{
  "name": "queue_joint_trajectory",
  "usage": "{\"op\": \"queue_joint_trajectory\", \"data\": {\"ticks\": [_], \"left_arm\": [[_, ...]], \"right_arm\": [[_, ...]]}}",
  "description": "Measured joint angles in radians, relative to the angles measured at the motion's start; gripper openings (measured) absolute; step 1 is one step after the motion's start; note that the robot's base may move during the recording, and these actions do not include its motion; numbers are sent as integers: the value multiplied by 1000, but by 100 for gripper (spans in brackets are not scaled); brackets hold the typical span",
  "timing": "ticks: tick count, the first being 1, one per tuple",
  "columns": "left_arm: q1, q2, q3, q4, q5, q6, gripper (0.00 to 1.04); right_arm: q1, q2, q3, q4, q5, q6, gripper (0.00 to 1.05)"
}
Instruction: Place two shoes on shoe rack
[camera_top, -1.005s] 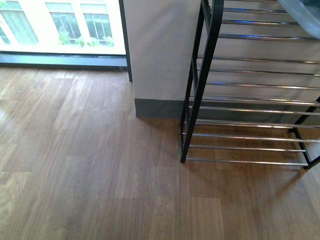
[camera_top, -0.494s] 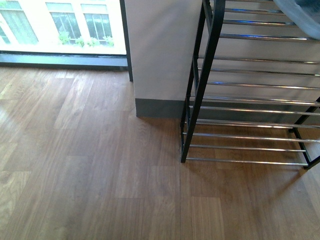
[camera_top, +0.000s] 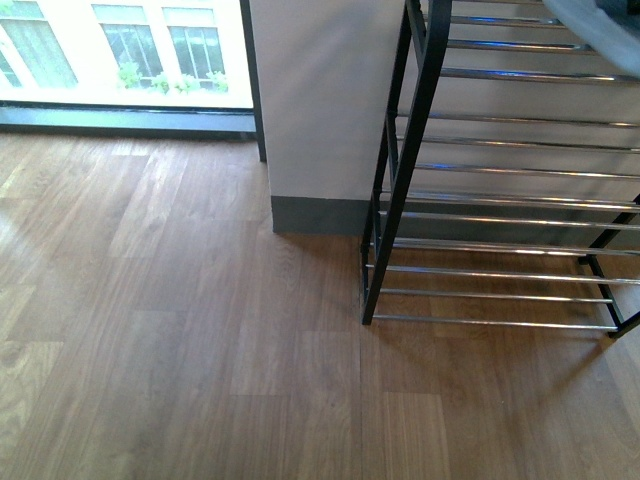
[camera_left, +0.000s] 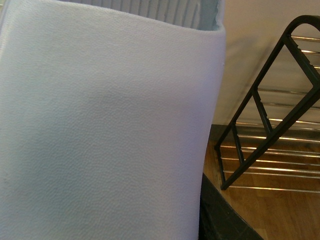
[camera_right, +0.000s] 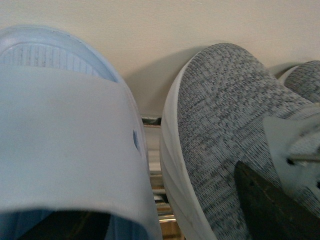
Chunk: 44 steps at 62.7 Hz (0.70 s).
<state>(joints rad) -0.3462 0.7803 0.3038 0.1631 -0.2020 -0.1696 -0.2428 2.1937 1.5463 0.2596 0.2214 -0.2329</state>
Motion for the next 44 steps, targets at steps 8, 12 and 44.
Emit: {"op": "queue_joint_trajectory", "data": {"ticks": [8, 12, 44], "left_arm": [[0, 0, 0, 0, -1, 0, 2], [0, 0, 0, 0, 0, 0, 2], [0, 0, 0, 0, 0, 0, 2]], "right_arm": [[-10, -60, -64, 27, -12, 4, 91], [-16, -90, -93, 42, -20, 8, 97], [-28, -511, -502, 186, -164, 140, 95]]}}
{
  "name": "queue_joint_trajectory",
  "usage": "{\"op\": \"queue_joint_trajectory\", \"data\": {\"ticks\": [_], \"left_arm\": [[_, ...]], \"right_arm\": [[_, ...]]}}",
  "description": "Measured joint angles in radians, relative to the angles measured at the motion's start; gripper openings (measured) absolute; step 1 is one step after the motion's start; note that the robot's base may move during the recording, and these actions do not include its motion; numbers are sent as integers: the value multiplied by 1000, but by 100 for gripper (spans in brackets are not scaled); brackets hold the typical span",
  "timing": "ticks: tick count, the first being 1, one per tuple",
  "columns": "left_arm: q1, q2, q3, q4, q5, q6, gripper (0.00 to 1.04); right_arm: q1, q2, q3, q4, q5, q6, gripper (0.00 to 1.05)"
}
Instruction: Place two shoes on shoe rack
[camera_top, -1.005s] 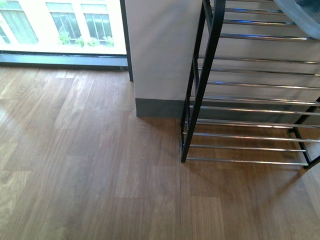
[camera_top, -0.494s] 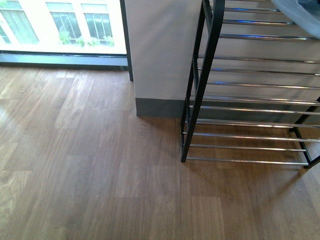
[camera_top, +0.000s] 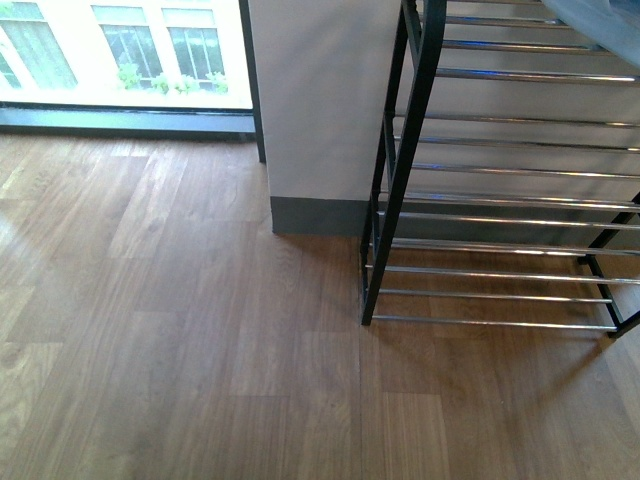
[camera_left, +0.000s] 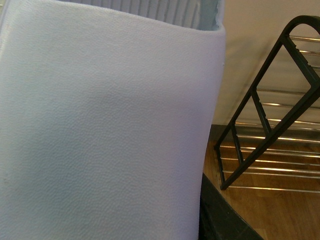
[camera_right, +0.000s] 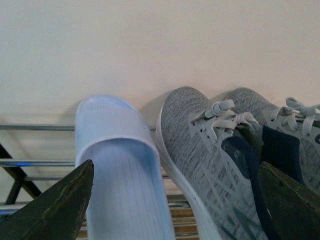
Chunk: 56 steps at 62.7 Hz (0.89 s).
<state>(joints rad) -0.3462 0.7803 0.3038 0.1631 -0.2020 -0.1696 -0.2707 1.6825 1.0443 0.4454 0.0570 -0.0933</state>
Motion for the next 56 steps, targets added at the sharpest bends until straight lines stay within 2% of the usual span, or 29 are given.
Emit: {"op": "queue_joint_trajectory", "data": {"ticks": [31, 42, 56], "left_arm": [[0, 0, 0, 0, 0, 0, 2], [0, 0, 0, 0, 0, 0, 2], [0, 0, 0, 0, 0, 0, 2]], "right_arm": [[-79, -491, -487, 154, -204, 151, 95], [-134, -603, -629, 208, -238, 195, 95], [-200, -614, -767, 354, -263, 222, 95]]}}
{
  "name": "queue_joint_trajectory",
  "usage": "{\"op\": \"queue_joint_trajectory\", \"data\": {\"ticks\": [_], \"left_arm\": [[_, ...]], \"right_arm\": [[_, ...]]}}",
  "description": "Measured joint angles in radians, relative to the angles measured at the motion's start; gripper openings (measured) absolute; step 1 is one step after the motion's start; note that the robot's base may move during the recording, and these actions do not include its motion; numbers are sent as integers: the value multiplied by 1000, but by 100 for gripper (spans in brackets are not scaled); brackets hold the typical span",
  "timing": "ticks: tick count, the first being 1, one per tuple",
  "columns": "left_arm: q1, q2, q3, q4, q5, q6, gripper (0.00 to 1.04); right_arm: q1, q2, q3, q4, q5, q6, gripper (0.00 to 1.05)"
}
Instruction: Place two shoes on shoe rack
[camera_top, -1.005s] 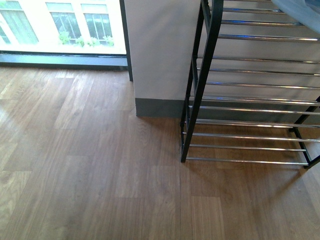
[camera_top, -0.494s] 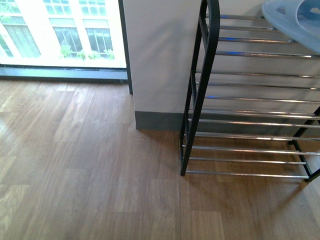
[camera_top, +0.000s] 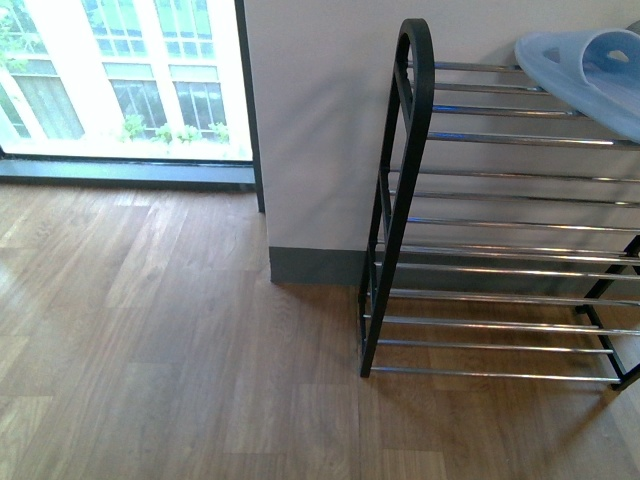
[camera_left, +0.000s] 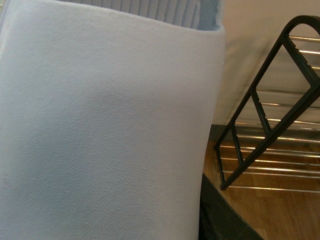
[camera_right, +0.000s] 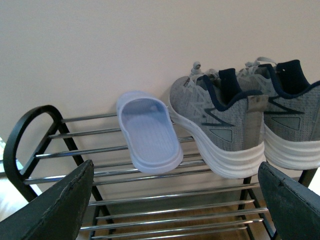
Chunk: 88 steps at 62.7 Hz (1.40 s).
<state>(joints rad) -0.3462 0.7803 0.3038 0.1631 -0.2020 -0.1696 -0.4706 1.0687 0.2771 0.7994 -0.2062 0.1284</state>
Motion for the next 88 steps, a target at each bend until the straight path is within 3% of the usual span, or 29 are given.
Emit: {"op": "queue_joint_trajectory", "data": {"ticks": [7, 18, 23, 27, 54, 62, 80, 83, 88], "left_arm": [[0, 0, 0, 0, 0, 0, 2], [0, 0, 0, 0, 0, 0, 2], [0, 0, 0, 0, -1, 0, 2], [0, 0, 0, 0, 0, 0, 2], [-1, 0, 0, 0, 0, 0, 2], [-1, 0, 0, 0, 0, 0, 2], [-1, 0, 0, 0, 0, 0, 2], [-1, 0, 0, 0, 0, 0, 2], [-1, 0, 0, 0, 0, 0, 2]], "right_arm": [[-29, 38, -37, 98, 5, 26, 95], [-37, 47, -43, 110, -8, 41, 95], [-44, 17, -55, 55, -197, -26, 82], [-10, -35, -89, 25, -240, -71, 72], [226, -377, -217, -180, -26, -120, 1], [273, -423, -256, -170, 18, -125, 1], [351, -584, -258, -320, 93, -125, 1], [412, -625, -258, -362, 182, -125, 1], [458, -664, -258, -395, 194, -126, 1]]}}
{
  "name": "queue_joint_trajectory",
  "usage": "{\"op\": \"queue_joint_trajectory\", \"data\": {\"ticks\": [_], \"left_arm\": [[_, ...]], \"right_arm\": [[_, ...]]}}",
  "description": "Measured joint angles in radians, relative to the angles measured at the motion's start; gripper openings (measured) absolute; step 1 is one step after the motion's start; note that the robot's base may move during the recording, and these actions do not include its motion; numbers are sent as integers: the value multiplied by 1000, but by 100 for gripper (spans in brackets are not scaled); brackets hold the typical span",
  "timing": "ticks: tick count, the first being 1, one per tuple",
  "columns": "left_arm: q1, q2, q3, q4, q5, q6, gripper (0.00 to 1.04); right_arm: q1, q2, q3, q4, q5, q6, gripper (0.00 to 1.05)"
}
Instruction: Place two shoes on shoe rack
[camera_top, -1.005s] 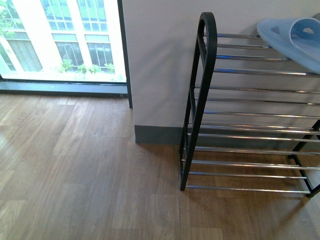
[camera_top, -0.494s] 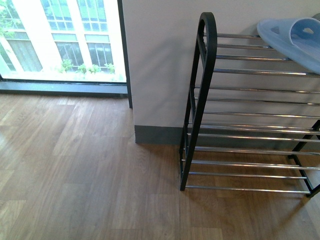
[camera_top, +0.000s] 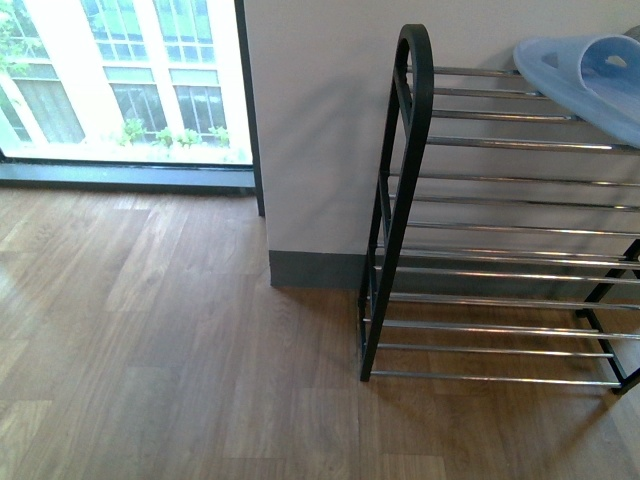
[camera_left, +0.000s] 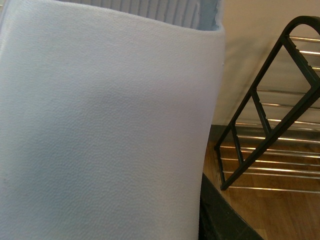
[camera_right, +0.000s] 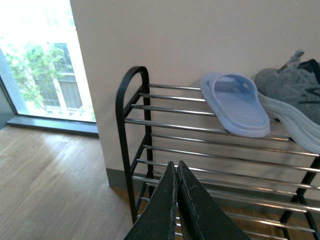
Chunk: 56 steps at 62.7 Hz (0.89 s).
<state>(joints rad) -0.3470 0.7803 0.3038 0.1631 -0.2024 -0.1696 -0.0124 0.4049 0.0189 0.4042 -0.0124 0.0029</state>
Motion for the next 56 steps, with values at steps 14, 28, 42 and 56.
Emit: {"op": "queue_joint_trajectory", "data": {"ticks": [14, 28, 42, 56], "left_arm": [[0, 0, 0, 0, 0, 0, 2], [0, 0, 0, 0, 0, 0, 2], [0, 0, 0, 0, 0, 0, 2], [0, 0, 0, 0, 0, 0, 2]], "right_arm": [[8, -96, 0, -94, 10, 0, 1], [9, -165, 0, -163, 10, 0, 1], [9, -221, 0, -220, 10, 0, 1], [9, -396, 0, -399, 13, 0, 1]]}}
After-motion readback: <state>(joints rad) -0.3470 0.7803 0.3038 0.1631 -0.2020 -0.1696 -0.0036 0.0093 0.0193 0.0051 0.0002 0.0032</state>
